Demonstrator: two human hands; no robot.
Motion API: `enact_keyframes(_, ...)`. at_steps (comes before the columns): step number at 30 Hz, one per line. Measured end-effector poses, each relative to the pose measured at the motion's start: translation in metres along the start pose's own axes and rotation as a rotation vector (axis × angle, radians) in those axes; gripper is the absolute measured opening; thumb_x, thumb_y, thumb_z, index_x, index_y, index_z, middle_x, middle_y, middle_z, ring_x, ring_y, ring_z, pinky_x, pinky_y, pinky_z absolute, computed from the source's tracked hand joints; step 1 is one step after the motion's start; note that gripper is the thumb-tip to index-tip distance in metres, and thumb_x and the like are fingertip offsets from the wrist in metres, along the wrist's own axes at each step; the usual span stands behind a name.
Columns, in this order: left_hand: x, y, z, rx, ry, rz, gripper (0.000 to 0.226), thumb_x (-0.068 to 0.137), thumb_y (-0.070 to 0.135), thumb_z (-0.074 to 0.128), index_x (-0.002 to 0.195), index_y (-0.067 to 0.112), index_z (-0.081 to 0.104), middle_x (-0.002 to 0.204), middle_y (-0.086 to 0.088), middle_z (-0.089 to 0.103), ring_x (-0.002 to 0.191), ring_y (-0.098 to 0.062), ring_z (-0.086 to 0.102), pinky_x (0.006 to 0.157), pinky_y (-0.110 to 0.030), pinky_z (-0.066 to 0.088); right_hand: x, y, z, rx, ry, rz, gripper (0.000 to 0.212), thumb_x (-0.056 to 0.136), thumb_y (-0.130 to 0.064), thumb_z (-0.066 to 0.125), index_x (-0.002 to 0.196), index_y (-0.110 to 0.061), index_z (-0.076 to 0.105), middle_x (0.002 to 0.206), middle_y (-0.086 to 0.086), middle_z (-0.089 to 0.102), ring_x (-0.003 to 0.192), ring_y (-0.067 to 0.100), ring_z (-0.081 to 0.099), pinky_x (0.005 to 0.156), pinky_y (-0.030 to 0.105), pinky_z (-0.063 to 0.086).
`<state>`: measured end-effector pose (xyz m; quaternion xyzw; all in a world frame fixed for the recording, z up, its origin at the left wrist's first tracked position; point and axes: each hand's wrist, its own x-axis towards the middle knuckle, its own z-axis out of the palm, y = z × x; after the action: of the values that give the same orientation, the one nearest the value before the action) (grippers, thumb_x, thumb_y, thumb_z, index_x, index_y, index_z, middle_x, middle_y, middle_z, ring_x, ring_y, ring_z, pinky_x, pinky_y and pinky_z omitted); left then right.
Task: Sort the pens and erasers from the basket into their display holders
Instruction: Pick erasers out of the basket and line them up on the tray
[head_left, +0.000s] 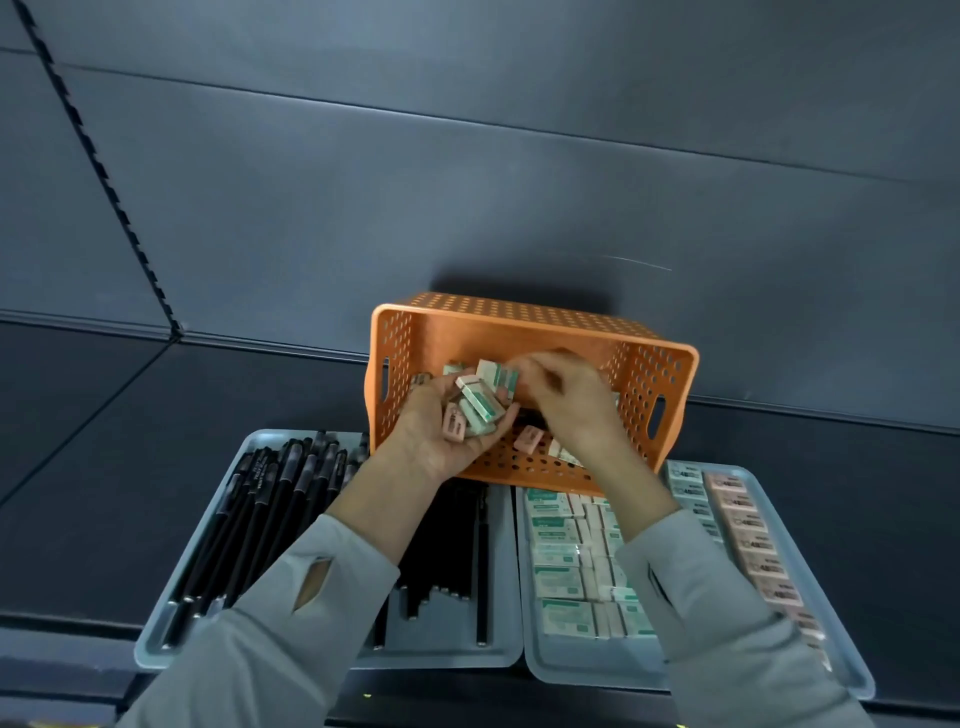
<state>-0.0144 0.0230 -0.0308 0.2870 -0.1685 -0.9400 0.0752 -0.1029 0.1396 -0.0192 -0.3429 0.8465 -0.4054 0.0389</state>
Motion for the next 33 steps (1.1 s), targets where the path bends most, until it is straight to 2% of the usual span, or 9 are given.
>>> enact_keyframes(3,0.0,0.003,-0.004,-0.032,0.016,0.005,0.031,0.093,0.021,0.057,0.114,-0.002,0.061,0.111,-0.022,0.066,0.091,-0.026,0.066,0.085,-0.041,0.056,-0.008,0.024,-0.005,-0.415,-0.109,0.097,0.022,0.096,-0.037,0.056,0.104,-0.022,0.07,0.101,0.0,0.067,0.088,0.018,0.058,0.073,0.027,0.041)
enact_keyframes(7,0.003,0.005,-0.008,-0.03,0.005,-0.002,0.043,0.086,0.029,0.071,0.118,0.003,0.06,0.105,-0.018,0.067,0.084,-0.021,0.065,0.086,-0.032,0.054,-0.016,0.027,0.014,-0.672,-0.236,0.086,0.039,0.085,-0.056,0.06,0.107,-0.025,0.065,0.116,0.004,0.061,0.117,0.03,0.049,0.089,0.04,0.048)
enact_keyframes(10,0.006,0.005,-0.011,0.027,0.037,0.015,0.047,0.077,0.033,0.078,0.114,0.008,0.063,0.114,-0.011,0.067,0.075,-0.016,0.064,0.067,-0.023,0.054,-0.012,0.023,0.019,-0.631,-0.255,0.046,0.03,0.089,-0.041,0.064,0.108,-0.018,0.062,0.11,0.008,0.065,0.109,0.031,0.057,0.083,0.038,0.05)
enact_keyframes(14,0.002,0.005,-0.011,0.075,0.074,0.06,0.03,0.081,0.03,0.076,0.102,0.011,0.066,0.119,-0.012,0.066,0.066,-0.012,0.061,0.051,-0.019,0.051,-0.01,0.023,0.01,-0.606,-0.279,0.032,0.03,0.09,-0.021,0.064,0.119,-0.018,0.057,0.117,0.01,0.061,0.104,0.031,0.06,0.082,0.036,0.046)
enact_keyframes(17,0.0,0.006,-0.013,0.067,0.058,0.074,0.03,0.089,0.025,0.067,0.114,0.009,0.062,0.113,-0.013,0.065,0.063,-0.011,0.058,0.054,-0.018,0.049,-0.012,0.018,0.004,-0.556,-0.292,0.007,0.039,0.086,-0.013,0.066,0.124,-0.02,0.057,0.124,0.008,0.055,0.107,0.03,0.058,0.086,0.035,0.043)
enact_keyframes(22,0.0,0.005,-0.018,-0.002,0.044,0.06,0.039,0.09,0.02,0.059,0.125,0.003,0.054,0.129,-0.018,0.059,0.065,-0.016,0.06,0.063,-0.022,0.052,-0.019,0.016,-0.011,-0.669,-0.334,0.003,0.042,0.084,-0.017,0.067,0.123,-0.024,0.052,0.115,0.002,0.055,0.098,0.025,0.056,0.074,0.031,0.039)
enact_keyframes(25,0.0,0.002,-0.015,-0.009,0.023,0.05,0.036,0.087,0.021,0.063,0.117,0.002,0.06,0.108,-0.017,0.066,0.065,-0.017,0.06,0.065,-0.025,0.053,-0.021,0.014,-0.02,-0.678,-0.381,0.018,0.039,0.087,-0.018,0.065,0.124,-0.024,0.051,0.1,-0.003,0.051,0.087,0.019,0.05,0.072,0.029,0.038)
enact_keyframes(27,-0.002,0.0,-0.012,0.017,0.005,0.037,0.024,0.086,0.024,0.065,0.102,0.006,0.064,0.094,-0.014,0.066,0.064,-0.017,0.059,0.069,-0.025,0.052,-0.019,0.015,-0.021,-0.656,-0.366,0.007,0.035,0.088,-0.017,0.067,0.12,-0.022,0.054,0.103,0.001,0.059,0.088,0.02,0.055,0.073,0.032,0.045)
enact_keyframes(33,0.002,-0.01,-0.011,0.089,-0.004,0.014,0.042,0.088,0.046,0.064,0.109,0.01,0.064,0.106,-0.012,0.068,0.08,-0.02,0.063,0.077,-0.033,0.053,-0.014,-0.005,-0.022,-0.154,-0.126,0.006,0.055,0.085,-0.033,0.072,0.136,-0.025,0.052,0.118,-0.001,0.065,0.1,0.015,0.062,0.089,0.033,0.052)
